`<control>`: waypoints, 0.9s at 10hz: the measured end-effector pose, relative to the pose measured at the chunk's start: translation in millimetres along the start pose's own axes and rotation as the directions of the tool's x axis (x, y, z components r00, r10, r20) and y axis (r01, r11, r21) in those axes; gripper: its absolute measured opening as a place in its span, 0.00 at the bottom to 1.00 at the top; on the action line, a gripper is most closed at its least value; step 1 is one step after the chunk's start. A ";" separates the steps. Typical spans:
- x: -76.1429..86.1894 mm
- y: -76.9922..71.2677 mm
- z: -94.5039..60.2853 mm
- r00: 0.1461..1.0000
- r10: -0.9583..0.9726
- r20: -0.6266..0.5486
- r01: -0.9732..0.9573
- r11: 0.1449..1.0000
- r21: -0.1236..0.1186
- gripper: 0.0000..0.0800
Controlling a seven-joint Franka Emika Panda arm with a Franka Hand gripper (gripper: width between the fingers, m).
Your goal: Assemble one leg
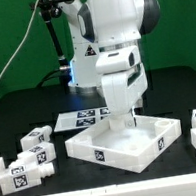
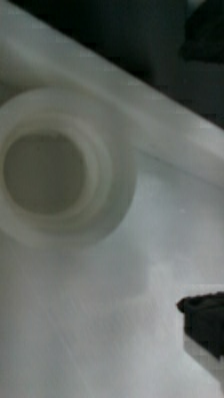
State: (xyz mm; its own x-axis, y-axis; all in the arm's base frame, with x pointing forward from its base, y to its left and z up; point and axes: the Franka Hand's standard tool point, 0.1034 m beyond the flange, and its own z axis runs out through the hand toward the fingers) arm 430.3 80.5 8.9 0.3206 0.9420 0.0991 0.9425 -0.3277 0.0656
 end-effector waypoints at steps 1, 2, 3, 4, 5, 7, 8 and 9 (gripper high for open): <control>-0.5 0.3 0.1 1.000 0.001 0.001 -0.001 1.000 0.000 0.81; -1.1 0.5 0.1 1.000 0.002 0.001 -0.002 1.000 0.000 0.66; -2.5 1.0 0.2 1.000 0.004 0.002 -0.004 1.000 0.000 0.48; -4.9 2.2 0.1 1.000 0.004 0.003 -0.004 1.000 -0.001 0.31; -7.1 3.0 0.2 1.000 0.009 0.003 -0.009 1.000 0.000 0.31; -6.4 2.2 0.4 1.000 0.009 0.003 -0.009 1.000 0.001 0.07; -6.8 2.4 0.4 1.000 0.010 0.004 -0.010 1.000 0.001 0.07; -6.8 2.4 0.4 1.000 0.010 0.004 -0.010 1.000 0.001 0.07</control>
Offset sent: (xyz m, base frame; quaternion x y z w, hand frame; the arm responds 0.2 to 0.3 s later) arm 0.0054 -0.0068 0.0027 -0.0041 0.0011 -0.0117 0.9999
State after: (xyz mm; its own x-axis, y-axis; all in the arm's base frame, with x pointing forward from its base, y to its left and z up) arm 430.4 73.4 8.0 0.3306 0.9389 0.0961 0.9393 -0.3373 0.0638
